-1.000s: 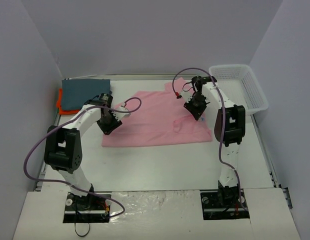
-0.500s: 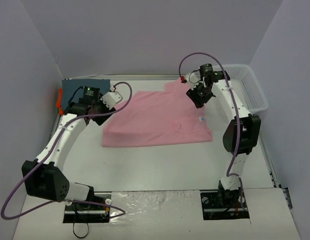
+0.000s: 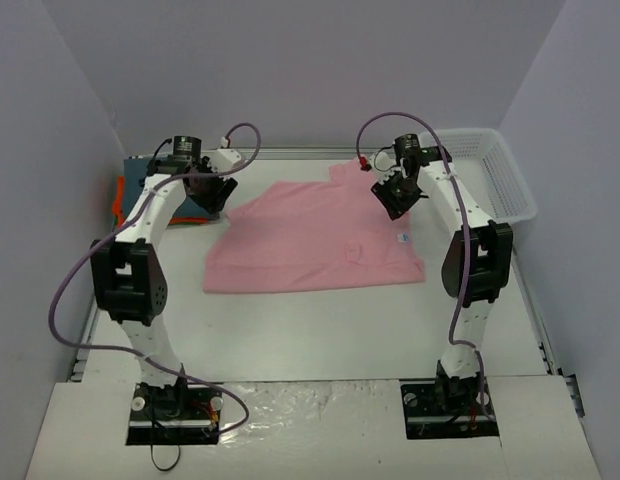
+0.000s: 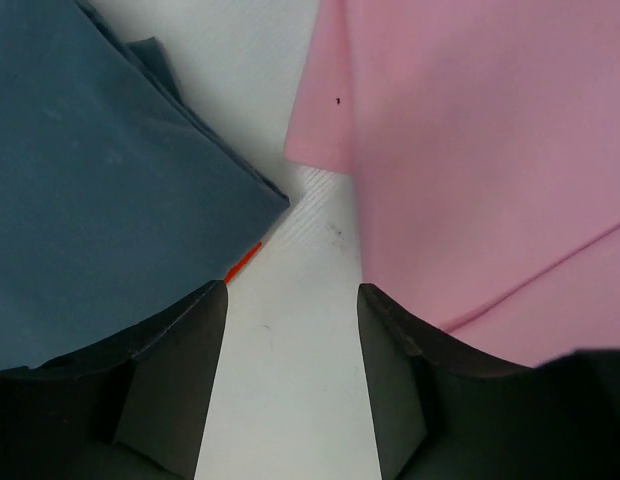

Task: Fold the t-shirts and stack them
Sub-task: Fold the flattened tshirt in 1/3 of the way

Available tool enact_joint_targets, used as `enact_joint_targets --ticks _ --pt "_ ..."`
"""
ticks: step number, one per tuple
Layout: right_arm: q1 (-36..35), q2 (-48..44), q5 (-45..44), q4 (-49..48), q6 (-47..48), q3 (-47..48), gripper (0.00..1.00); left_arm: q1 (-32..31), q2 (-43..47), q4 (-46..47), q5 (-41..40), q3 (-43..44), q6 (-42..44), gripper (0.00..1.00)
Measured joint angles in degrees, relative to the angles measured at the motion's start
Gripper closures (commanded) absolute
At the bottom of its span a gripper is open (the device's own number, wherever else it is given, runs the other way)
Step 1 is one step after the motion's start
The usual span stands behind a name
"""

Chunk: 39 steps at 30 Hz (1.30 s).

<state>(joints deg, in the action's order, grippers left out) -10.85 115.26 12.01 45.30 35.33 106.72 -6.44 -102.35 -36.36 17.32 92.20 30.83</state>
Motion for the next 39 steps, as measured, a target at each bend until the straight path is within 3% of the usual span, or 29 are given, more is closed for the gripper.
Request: enact_joint_targets --ticks 7,12,22,26,39 --pt "0.07 5.29 -0.22 -0.09 -0.48 -2.73 0.71 2.45 -19.98 -5.46 6.78 19.78 -0.02 0.48" --pt "0.2 5.55 -0.61 -0.2 -0.63 -3.34 0.7 2.8 -28.2 -8.72 9.33 26.91 -0.15 0.48" --pt "0.7 7.21 -1.33 -0.42 -0.66 -3.32 0.71 3.87 -36.81 -13.79 13.81 38.93 -2.03 0.49" --pt "0.76 8.81 -2.01 -0.42 -0.66 -3.32 0.71 4.28 -39.5 -15.34 14.1 40.94 -2.58 0.61" --pt "1.18 9.05 -2.93 -0.52 -0.66 -3.32 0.72 4.35 -42.66 -22.18 14.84 43.39 -0.9 0.64"
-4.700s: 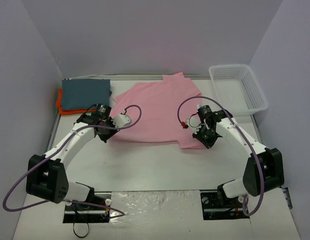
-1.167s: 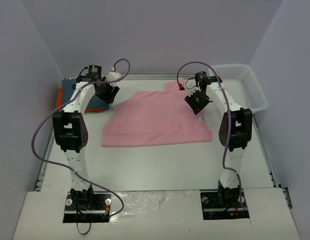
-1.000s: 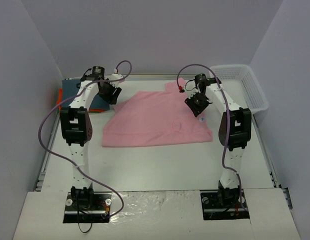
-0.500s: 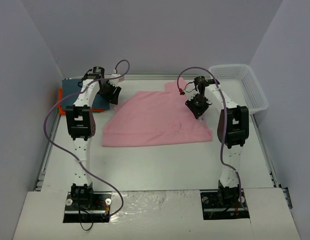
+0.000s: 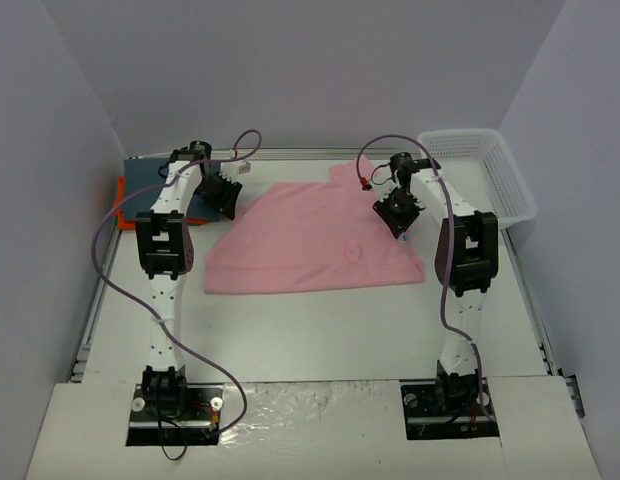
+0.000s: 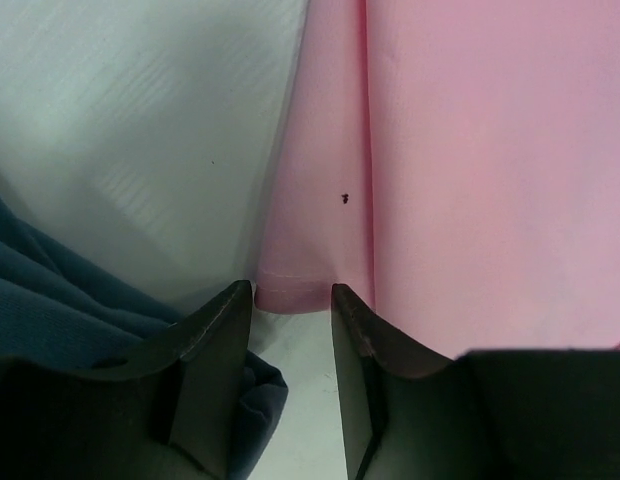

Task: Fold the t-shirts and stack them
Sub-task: Fold the flattened tshirt in 1/3 of the way

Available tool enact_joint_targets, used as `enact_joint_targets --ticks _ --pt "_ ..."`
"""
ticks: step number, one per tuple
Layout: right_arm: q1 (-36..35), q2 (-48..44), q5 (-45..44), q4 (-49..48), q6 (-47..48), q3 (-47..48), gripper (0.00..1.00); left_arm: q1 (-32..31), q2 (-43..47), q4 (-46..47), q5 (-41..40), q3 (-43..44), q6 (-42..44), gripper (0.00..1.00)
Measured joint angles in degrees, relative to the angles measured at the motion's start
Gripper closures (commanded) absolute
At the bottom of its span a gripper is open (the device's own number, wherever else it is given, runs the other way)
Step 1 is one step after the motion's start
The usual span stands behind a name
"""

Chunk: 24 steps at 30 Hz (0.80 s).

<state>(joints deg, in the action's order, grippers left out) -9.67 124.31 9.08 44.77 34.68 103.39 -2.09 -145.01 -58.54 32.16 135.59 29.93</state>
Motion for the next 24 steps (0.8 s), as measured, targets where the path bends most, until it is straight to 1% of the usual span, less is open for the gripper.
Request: enact_joint_targets --ticks 3,5,9,17,19,21,24 --pt "0.0 0.02 -0.33 0.0 -0.02 0.0 0.72 -0.02 0.0 -0.83 -0.04 0.04 0.59 0.64" --pt "0.0 0.02 -0.52 0.0 0.0 0.0 0.72 -0.07 0.0 -1.36 -0.31 0.04 0.98 0.7" --pt "0.0 0.04 -0.85 0.0 -0.02 0.0 0.72 -0.15 -0.28 -2.1 -0.92 0.04 1.38 0.76" --pt "0.0 0.04 -1.22 0.0 -0.11 0.0 0.72 -0.2 -0.39 -2.21 -1.22 0.13 1.42 0.79" --pt "0.0 0.04 -1.25 0.0 -0.15 0.0 0.72 -0.35 -0.39 -2.1 -1.53 0.13 1.36 0.87" --pt "0.0 0.04 -1.25 0.0 -0.15 0.0 0.72 -0.48 -0.39 -1.95 -2.14 0.11 1.22 0.97" --pt "0.0 0.04 -1.25 0.0 -0.15 0.0 0.72 -0.59 -0.37 -1.66 -2.54 0.11 0.61 0.98"
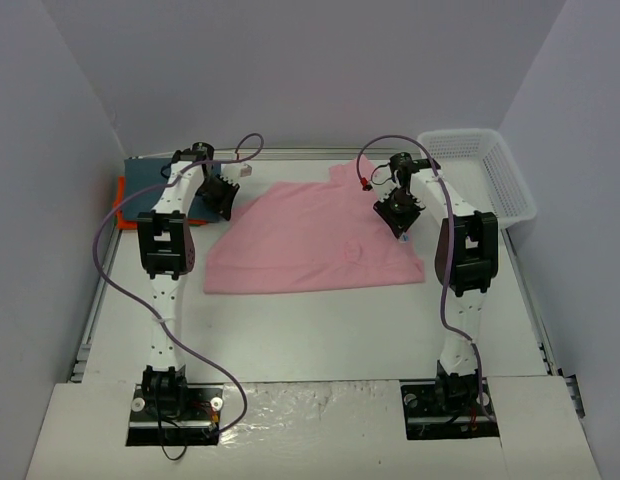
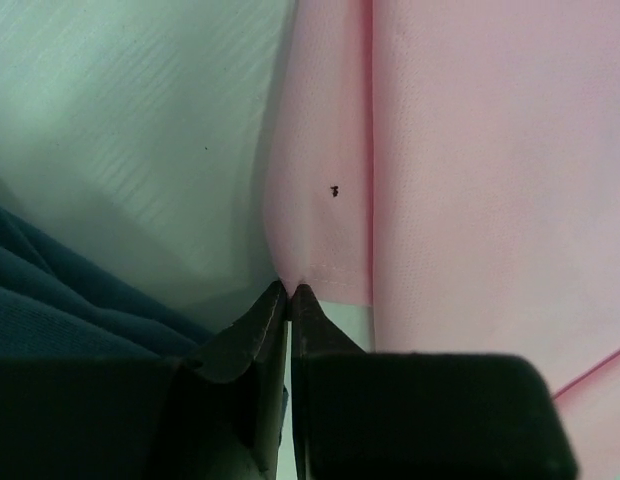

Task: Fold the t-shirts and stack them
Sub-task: Fold the flattened tshirt in 1/3 of the way, then grap the side of the flattened tshirt furthest away from the robot with both arms

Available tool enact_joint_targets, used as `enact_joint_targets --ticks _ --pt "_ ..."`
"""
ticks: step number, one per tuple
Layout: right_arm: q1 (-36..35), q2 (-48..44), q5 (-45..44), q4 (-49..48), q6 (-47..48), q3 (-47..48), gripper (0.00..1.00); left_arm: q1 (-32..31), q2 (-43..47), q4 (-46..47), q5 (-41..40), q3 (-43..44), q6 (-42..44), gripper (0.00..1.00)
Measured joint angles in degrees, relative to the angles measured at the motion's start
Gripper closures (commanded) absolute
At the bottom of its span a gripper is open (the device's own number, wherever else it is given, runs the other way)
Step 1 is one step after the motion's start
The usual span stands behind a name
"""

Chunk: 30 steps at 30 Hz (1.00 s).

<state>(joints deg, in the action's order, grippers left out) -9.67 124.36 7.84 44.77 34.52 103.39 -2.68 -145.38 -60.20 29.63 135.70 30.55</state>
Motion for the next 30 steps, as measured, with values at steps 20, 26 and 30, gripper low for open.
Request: enact_joint_targets --ticks 20,26,30 --pt "2.03 0.0 2.4 -0.07 -1.01 3.32 0.62 -6.05 13.55 7.48 -19.08 -6.8 -2.89 0.98" --pt "3.58 0.55 3.87 -0.96 -2.6 12.28 0.58 -10.01 14.95 9.86 -26.62 -6.6 -2.69 0.98" --pt "3.63 4.2 4.46 -1.9 -3.76 19.56 0.56 -10.97 14.93 10.27 -30.77 -6.6 -2.47 0.98"
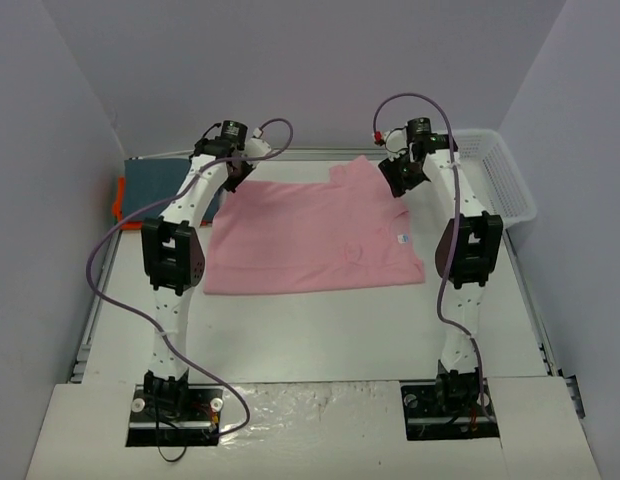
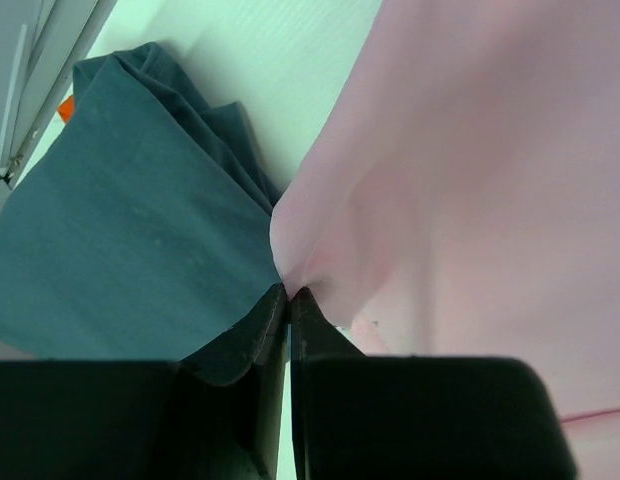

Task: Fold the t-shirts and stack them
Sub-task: Grap the side of the flattened tshirt furthest away from the robot with both arms

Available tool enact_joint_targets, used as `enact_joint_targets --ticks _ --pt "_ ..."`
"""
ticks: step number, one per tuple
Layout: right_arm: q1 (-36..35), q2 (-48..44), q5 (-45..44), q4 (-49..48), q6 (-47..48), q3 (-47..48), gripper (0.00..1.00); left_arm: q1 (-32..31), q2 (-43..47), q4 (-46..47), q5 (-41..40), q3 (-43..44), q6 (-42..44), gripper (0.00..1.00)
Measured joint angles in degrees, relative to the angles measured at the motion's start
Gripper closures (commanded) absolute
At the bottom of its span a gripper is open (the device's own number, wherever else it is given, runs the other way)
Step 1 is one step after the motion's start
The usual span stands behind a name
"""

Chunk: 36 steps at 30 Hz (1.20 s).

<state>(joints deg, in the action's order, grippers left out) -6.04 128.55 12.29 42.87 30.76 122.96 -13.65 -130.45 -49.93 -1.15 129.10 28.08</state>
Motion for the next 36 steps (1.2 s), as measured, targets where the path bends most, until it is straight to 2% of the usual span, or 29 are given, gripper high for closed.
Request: enact_joint_targets --ticks 5,12,17,23,26,27,36 --pt "-0.04 7.15 1.99 -1.6 -1.81 6.97 0.56 -0.63 0.02 0.68 -3.23 -0.94 0.13 0.98" --pt "-0.07 12.09 5.99 -7.89 -4.87 9.18 0.55 -0.96 0.39 2.01 -4.87 -7.65 -0.07 0.98" --pt "-0.22 12.94 9.16 -16.06 -7.41 10.19 0.47 -1.14 1.4 3.3 -5.44 -13.11 -0.17 0.98" --pt "-1.16 16.65 10.38 -25.4 -8.68 13.73 0.4 -1.25 2.19 4.68 -6.29 -13.49 -0.52 0.98" --pt "-1.99 19.52 10.49 -29.33 -8.44 14.78 0.3 -1.25 2.93 5.64 -6.8 -13.51 -0.83 0.98" --pt "-2.29 20.52 10.45 -30.53 -8.2 14.91 0.24 -1.27 3.13 5.92 -6.97 -13.51 -0.92 0.97" --pt "-3.67 29.29 10.49 -37.24 -7.1 18.71 0.16 -1.31 3.3 6.67 -8.74 -14.49 -1.57 0.98"
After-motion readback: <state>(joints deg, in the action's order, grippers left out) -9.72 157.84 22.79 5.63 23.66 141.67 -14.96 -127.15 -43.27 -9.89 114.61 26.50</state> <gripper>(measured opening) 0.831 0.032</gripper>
